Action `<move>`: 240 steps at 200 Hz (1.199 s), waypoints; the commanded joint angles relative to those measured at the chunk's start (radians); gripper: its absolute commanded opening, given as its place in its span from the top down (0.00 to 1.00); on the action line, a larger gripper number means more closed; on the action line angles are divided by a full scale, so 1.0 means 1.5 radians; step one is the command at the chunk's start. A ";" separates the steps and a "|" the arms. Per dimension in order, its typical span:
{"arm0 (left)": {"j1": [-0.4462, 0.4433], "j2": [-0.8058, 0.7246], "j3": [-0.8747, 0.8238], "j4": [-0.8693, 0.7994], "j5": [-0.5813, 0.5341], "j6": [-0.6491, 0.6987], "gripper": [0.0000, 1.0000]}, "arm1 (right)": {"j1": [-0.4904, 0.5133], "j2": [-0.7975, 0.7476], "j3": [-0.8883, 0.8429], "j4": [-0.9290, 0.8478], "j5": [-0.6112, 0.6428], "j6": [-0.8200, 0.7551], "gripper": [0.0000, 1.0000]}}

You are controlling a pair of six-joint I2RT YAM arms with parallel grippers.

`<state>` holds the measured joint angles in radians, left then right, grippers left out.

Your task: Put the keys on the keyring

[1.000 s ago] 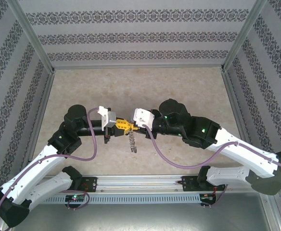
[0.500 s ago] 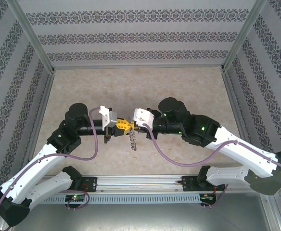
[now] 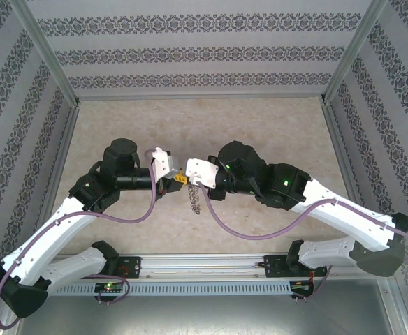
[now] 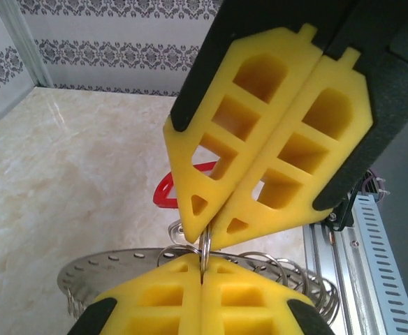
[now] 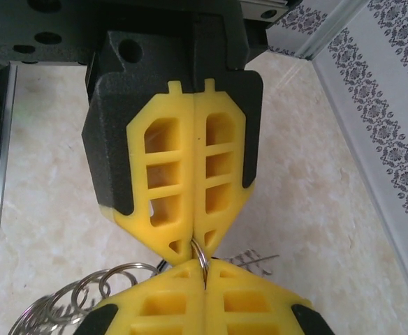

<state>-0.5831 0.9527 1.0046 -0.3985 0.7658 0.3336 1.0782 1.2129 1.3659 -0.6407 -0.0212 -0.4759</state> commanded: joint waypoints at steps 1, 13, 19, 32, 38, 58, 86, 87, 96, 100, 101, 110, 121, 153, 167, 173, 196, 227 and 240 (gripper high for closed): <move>-0.002 -0.026 -0.005 0.077 -0.014 -0.020 1.00 | 0.018 -0.021 -0.008 -0.009 -0.041 -0.001 0.87; -0.002 -0.045 -0.025 0.114 0.000 -0.036 1.00 | 0.016 -0.032 -0.018 -0.002 -0.048 0.010 0.79; -0.002 -0.054 -0.034 0.129 0.007 -0.041 1.00 | 0.014 -0.037 -0.022 0.000 -0.051 0.015 0.76; -0.002 -0.069 -0.052 0.160 0.027 -0.052 1.00 | 0.007 -0.046 -0.029 0.005 -0.064 0.025 0.73; -0.002 -0.076 -0.059 0.171 0.034 -0.056 1.00 | 0.004 -0.051 -0.033 0.007 -0.070 0.030 0.73; -0.002 -0.089 -0.074 0.199 0.062 -0.066 1.00 | -0.002 -0.061 -0.038 0.010 -0.078 0.036 0.73; -0.002 -0.090 -0.075 0.208 0.079 -0.070 1.00 | -0.005 -0.066 -0.041 0.015 -0.093 0.037 0.76; -0.002 -0.091 -0.075 0.208 0.079 -0.070 1.00 | -0.005 -0.065 -0.041 0.015 -0.092 0.037 0.76; -0.002 -0.089 -0.075 0.209 0.083 -0.070 1.00 | -0.005 -0.067 -0.042 0.021 -0.097 0.039 0.75; -0.002 -0.089 -0.075 0.210 0.086 -0.071 1.00 | -0.005 -0.067 -0.042 0.024 -0.097 0.040 0.74; -0.002 -0.089 -0.076 0.210 0.086 -0.071 1.00 | -0.005 -0.067 -0.042 0.025 -0.097 0.039 0.74; -0.002 -0.089 -0.077 0.215 0.092 -0.074 1.00 | -0.005 -0.069 -0.042 0.029 -0.098 0.041 0.73; -0.002 -0.090 -0.079 0.220 0.095 -0.077 1.00 | -0.006 -0.071 -0.042 0.034 -0.093 0.043 0.71; -0.003 -0.094 -0.085 0.237 0.111 -0.084 1.00 | -0.015 -0.089 -0.052 0.060 -0.079 0.050 0.71; -0.002 -0.091 -0.085 0.239 0.117 -0.084 1.00 | -0.018 -0.096 -0.056 0.071 -0.082 0.053 0.71; -0.002 -0.090 -0.085 0.239 0.119 -0.084 1.00 | -0.018 -0.098 -0.055 0.073 -0.084 0.052 0.71; -0.002 -0.091 -0.086 0.241 0.125 -0.086 1.00 | -0.020 -0.094 -0.054 0.078 -0.090 0.053 0.71; -0.002 -0.090 -0.086 0.240 0.138 -0.086 1.00 | -0.022 -0.082 -0.050 0.083 -0.103 0.052 0.72; -0.002 -0.090 -0.086 0.240 0.140 -0.087 1.00 | -0.022 -0.077 -0.048 0.085 -0.111 0.053 0.72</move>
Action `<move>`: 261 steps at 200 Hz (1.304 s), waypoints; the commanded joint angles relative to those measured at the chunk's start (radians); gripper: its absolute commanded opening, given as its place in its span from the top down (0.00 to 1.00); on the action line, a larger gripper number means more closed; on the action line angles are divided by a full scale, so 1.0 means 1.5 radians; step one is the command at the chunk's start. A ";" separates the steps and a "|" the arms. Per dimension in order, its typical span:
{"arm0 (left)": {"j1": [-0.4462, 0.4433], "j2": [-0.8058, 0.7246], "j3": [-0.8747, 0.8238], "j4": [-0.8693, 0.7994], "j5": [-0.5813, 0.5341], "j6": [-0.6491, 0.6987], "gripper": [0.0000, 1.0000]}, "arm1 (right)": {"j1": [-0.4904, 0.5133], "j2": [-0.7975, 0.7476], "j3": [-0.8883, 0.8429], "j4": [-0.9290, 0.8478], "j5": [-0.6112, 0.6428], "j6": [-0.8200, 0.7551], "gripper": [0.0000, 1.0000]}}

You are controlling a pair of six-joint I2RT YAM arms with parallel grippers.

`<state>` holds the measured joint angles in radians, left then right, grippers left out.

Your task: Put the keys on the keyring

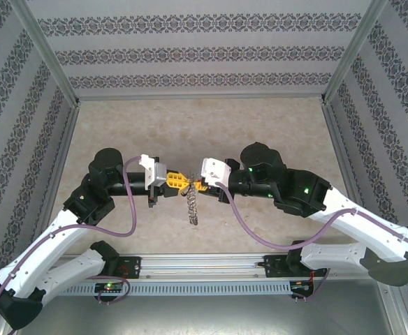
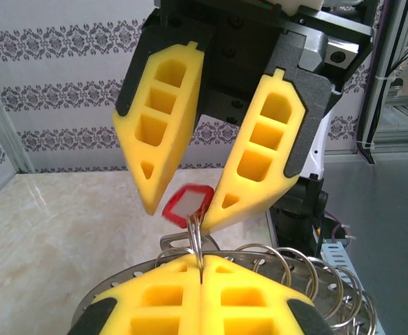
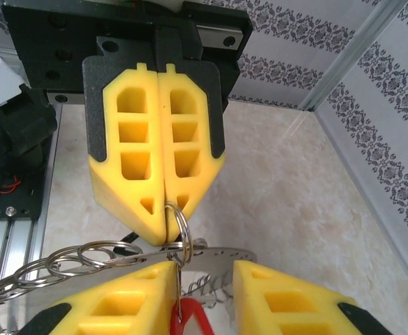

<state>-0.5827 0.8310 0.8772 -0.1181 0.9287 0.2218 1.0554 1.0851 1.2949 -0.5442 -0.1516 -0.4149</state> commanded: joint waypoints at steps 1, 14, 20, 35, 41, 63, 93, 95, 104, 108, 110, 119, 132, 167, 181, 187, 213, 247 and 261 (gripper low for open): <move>-0.002 -0.009 -0.001 0.054 0.031 -0.013 1.00 | -0.007 0.008 -0.001 0.021 -0.026 0.012 0.72; -0.002 -0.009 0.000 0.054 0.035 -0.011 1.00 | -0.007 0.013 0.001 0.020 -0.032 0.012 0.72; -0.002 -0.008 0.001 0.052 0.036 -0.011 1.00 | -0.008 0.016 0.002 0.018 -0.033 0.012 0.73; -0.002 -0.008 0.002 0.049 0.037 -0.010 1.00 | -0.008 0.020 0.003 0.018 -0.040 0.012 0.76; -0.003 -0.008 0.002 0.049 0.037 -0.009 1.00 | -0.008 0.021 0.003 0.018 -0.043 0.012 0.77; -0.002 -0.006 0.002 0.048 0.040 -0.008 1.00 | -0.009 0.023 0.005 0.015 -0.046 0.009 0.84; -0.002 0.005 0.015 0.020 0.032 0.006 1.00 | -0.009 0.024 0.011 0.008 -0.046 0.005 1.00; -0.002 0.007 0.017 0.014 0.030 0.008 1.00 | -0.009 0.023 0.011 0.007 -0.044 0.004 1.00; -0.002 0.012 0.029 -0.023 0.012 0.026 1.00 | -0.009 0.021 0.012 0.006 -0.028 0.001 1.00; -0.002 0.012 0.035 -0.038 0.002 0.034 1.00 | -0.008 0.022 0.013 0.003 -0.019 -0.002 1.00; -0.002 0.012 0.037 -0.044 -0.003 0.038 0.99 | -0.008 0.021 0.014 0.001 -0.015 -0.004 1.00; -0.003 0.012 0.049 -0.079 -0.031 0.056 0.90 | -0.006 0.024 0.020 -0.012 0.009 -0.014 1.00; -0.002 0.016 0.073 -0.134 -0.062 0.086 0.83 | 0.003 0.033 0.028 -0.030 0.052 -0.028 1.00; -0.003 0.045 0.125 -0.218 -0.083 0.133 0.82 | 0.021 0.064 0.059 -0.061 0.104 -0.045 1.00; -0.003 0.058 0.137 -0.231 -0.085 0.140 0.82 | 0.024 0.069 0.063 -0.058 0.107 -0.046 1.00; -0.003 0.063 0.140 -0.237 -0.084 0.143 0.82 | 0.024 0.069 0.064 -0.058 0.107 -0.046 1.00; -0.007 0.066 0.140 -0.234 -0.084 0.144 0.81 | 0.023 0.076 0.076 -0.063 0.114 -0.042 1.00; -0.011 0.065 0.131 -0.236 -0.085 0.137 0.78 | 0.024 0.084 0.089 -0.064 0.112 -0.036 1.00; -0.013 0.064 0.128 -0.235 -0.090 0.136 0.78 | 0.024 0.088 0.094 -0.066 0.108 -0.036 1.00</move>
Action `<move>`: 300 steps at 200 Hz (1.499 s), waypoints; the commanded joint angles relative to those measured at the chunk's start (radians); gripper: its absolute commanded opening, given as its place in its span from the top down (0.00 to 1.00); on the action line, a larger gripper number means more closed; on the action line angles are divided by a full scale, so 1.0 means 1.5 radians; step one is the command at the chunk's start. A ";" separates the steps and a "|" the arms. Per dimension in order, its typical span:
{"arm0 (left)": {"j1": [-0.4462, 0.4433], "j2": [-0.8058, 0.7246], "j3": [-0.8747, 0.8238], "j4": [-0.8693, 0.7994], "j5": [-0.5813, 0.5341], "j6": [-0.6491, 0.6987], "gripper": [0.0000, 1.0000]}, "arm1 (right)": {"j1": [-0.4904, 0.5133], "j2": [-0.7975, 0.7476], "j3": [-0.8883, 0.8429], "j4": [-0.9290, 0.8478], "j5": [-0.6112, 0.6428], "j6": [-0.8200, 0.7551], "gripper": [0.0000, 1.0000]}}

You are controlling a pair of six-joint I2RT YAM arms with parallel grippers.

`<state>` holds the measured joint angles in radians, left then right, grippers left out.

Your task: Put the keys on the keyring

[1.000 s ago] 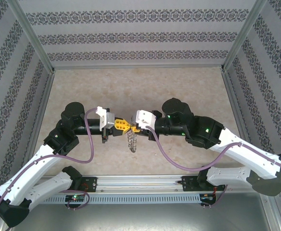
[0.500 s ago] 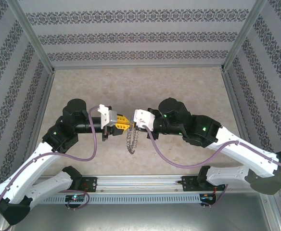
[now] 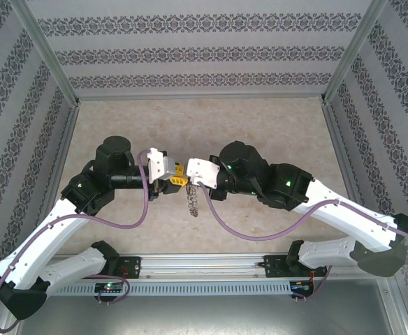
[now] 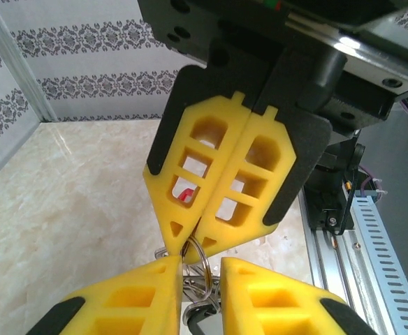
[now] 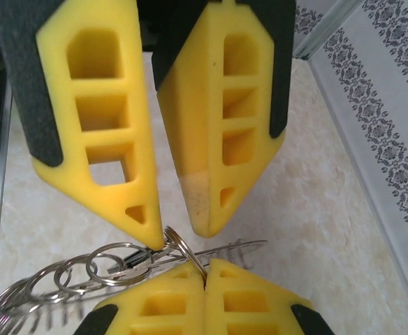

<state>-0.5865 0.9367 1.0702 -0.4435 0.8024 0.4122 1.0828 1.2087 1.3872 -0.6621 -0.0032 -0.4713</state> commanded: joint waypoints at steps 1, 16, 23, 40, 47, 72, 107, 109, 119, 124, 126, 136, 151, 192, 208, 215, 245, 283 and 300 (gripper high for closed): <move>-0.011 -0.006 -0.001 -0.018 -0.007 0.009 0.78 | 0.005 0.006 0.032 0.013 0.008 0.001 1.00; -0.012 -0.002 0.002 -0.019 -0.020 0.008 0.79 | 0.006 0.007 0.031 0.013 0.003 0.002 1.00; -0.012 0.002 0.003 -0.022 -0.023 0.008 0.79 | 0.007 0.006 0.030 0.013 0.003 0.003 1.00; -0.013 0.010 0.007 -0.022 -0.035 0.007 0.79 | 0.009 0.004 0.029 0.012 0.003 0.004 1.00; -0.013 0.013 0.008 -0.020 -0.040 0.005 0.82 | 0.011 0.004 0.028 0.012 0.003 0.005 1.00; -0.014 0.021 0.011 -0.014 -0.043 -0.004 1.00 | 0.014 0.003 0.024 0.008 0.000 0.005 1.00; -0.014 0.005 -0.010 0.033 -0.044 -0.039 1.00 | 0.015 -0.012 0.002 0.019 -0.015 0.010 0.89; -0.014 0.004 -0.011 0.038 -0.043 -0.043 1.00 | 0.015 -0.014 0.000 0.021 -0.015 0.012 0.87; -0.014 -0.006 -0.021 0.060 -0.042 -0.057 1.00 | 0.015 -0.023 -0.014 0.029 -0.013 0.018 0.79; -0.014 -0.009 -0.025 0.070 -0.041 -0.063 1.00 | 0.014 -0.028 -0.021 0.034 -0.011 0.021 0.77; -0.014 -0.010 -0.026 0.073 -0.040 -0.065 1.00 | 0.014 -0.029 -0.024 0.034 -0.011 0.022 0.77; -0.014 -0.018 -0.033 0.090 -0.034 -0.074 1.00 | 0.013 -0.037 -0.033 0.037 -0.010 0.028 0.76; -0.014 -0.026 -0.043 0.112 -0.021 -0.086 1.00 | 0.011 -0.044 -0.041 0.038 -0.007 0.034 0.77; -0.014 -0.041 -0.062 0.153 -0.009 -0.106 1.00 | 0.007 -0.053 -0.051 0.042 -0.002 0.042 0.81; -0.014 -0.045 -0.066 0.160 0.000 -0.110 1.00 | 0.005 -0.056 -0.055 0.044 -0.003 0.043 0.82; -0.014 -0.047 -0.068 0.163 0.006 -0.111 1.00 | 0.005 -0.056 -0.057 0.047 -0.004 0.044 0.82; -0.014 -0.055 -0.078 0.183 0.024 -0.116 1.00 | 0.002 -0.057 -0.055 0.060 -0.013 0.045 0.82; -0.014 -0.057 -0.083 0.185 0.017 -0.117 1.00 | 0.000 -0.059 -0.056 0.062 -0.019 0.047 0.80; -0.014 -0.056 -0.083 0.190 0.010 -0.121 1.00 | -0.001 -0.072 -0.073 0.070 -0.021 0.057 0.77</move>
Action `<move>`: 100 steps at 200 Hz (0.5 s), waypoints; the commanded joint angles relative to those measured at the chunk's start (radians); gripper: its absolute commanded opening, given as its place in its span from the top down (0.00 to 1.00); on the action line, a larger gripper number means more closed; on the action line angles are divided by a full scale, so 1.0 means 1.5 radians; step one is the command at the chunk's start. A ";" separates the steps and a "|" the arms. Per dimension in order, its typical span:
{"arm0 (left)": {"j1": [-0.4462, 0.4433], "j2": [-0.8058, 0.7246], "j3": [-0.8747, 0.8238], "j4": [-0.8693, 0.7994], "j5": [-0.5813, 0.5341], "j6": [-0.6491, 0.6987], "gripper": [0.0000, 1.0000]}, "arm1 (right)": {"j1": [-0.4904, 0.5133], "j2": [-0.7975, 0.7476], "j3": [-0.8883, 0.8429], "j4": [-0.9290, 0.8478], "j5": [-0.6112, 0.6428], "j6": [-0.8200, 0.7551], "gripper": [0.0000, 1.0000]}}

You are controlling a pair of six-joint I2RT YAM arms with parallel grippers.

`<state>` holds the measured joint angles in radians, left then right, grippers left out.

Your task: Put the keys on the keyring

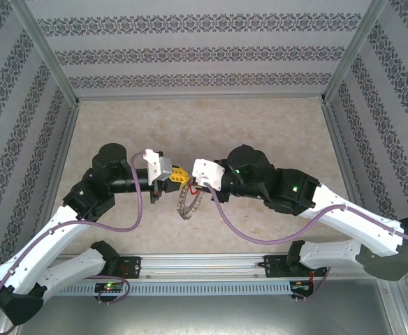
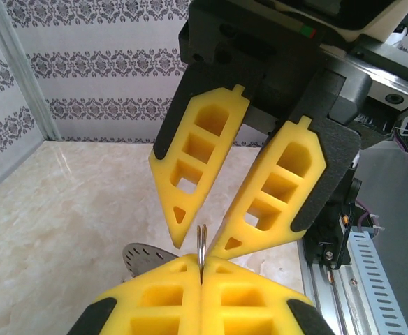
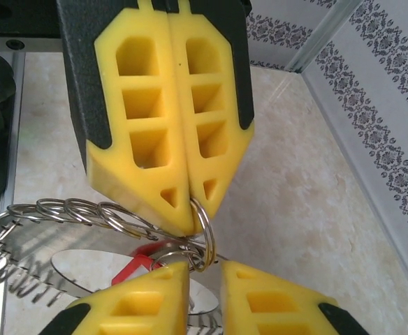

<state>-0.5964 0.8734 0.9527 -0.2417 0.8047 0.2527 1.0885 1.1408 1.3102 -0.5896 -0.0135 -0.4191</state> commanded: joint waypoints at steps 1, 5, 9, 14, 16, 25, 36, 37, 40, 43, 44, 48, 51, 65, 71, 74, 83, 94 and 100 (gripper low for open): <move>-0.007 -0.014 -0.005 0.055 0.009 -0.015 1.00 | -0.005 -0.028 -0.024 0.023 -0.014 0.022 0.77; -0.007 -0.012 -0.005 0.053 0.008 -0.015 1.00 | -0.004 -0.033 -0.032 0.028 -0.015 0.025 0.76; -0.007 -0.010 -0.005 0.052 0.008 -0.013 1.00 | -0.004 -0.037 -0.041 0.034 -0.016 0.028 0.74; -0.007 -0.008 -0.004 0.050 0.008 -0.014 1.00 | -0.005 -0.044 -0.050 0.042 -0.017 0.034 0.73; -0.007 -0.008 -0.005 0.050 0.008 -0.014 1.00 | -0.005 -0.046 -0.053 0.044 -0.018 0.035 0.73; -0.007 -0.004 -0.007 0.056 0.011 -0.018 1.00 | -0.007 -0.056 -0.069 0.056 -0.018 0.045 0.70; -0.007 -0.005 -0.011 0.064 0.016 -0.024 1.00 | -0.010 -0.062 -0.077 0.059 -0.018 0.052 0.67; -0.007 -0.005 -0.012 0.065 0.016 -0.024 1.00 | -0.010 -0.062 -0.077 0.059 -0.018 0.052 0.67; -0.007 -0.005 -0.012 0.065 0.017 -0.024 1.00 | -0.011 -0.063 -0.078 0.060 -0.018 0.053 0.66; -0.007 -0.004 -0.012 0.066 0.019 -0.023 1.00 | -0.012 -0.063 -0.079 0.061 -0.018 0.053 0.65; -0.007 -0.004 -0.012 0.067 0.018 -0.023 1.00 | -0.012 -0.064 -0.080 0.062 -0.016 0.053 0.65; -0.007 -0.004 -0.013 0.067 0.019 -0.024 1.00 | -0.013 -0.064 -0.080 0.063 -0.017 0.053 0.65; -0.007 -0.004 -0.013 0.066 0.020 -0.023 1.00 | -0.014 -0.065 -0.081 0.064 -0.017 0.052 0.65; -0.007 -0.003 -0.016 0.067 0.019 -0.023 1.00 | -0.022 -0.062 -0.078 0.070 -0.022 0.049 0.64; -0.007 -0.002 -0.019 0.067 0.018 -0.024 1.00 | -0.026 -0.060 -0.077 0.071 -0.026 0.048 0.64; -0.007 -0.001 -0.019 0.067 0.018 -0.024 1.00 | -0.029 -0.060 -0.077 0.072 -0.029 0.048 0.64; -0.007 0.000 -0.020 0.066 0.016 -0.024 1.00 | -0.035 -0.058 -0.075 0.075 -0.035 0.047 0.64; -0.007 0.003 -0.022 0.065 0.018 -0.024 1.00 | -0.040 -0.055 -0.075 0.082 -0.037 0.047 0.64; -0.007 0.004 -0.021 0.063 0.019 -0.024 1.00 | -0.044 -0.054 -0.074 0.085 -0.038 0.048 0.64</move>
<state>-0.5964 0.8772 0.9260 -0.2150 0.8074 0.2310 1.0416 1.0573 1.2011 -0.5133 -0.0429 -0.3645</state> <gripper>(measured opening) 0.052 0.357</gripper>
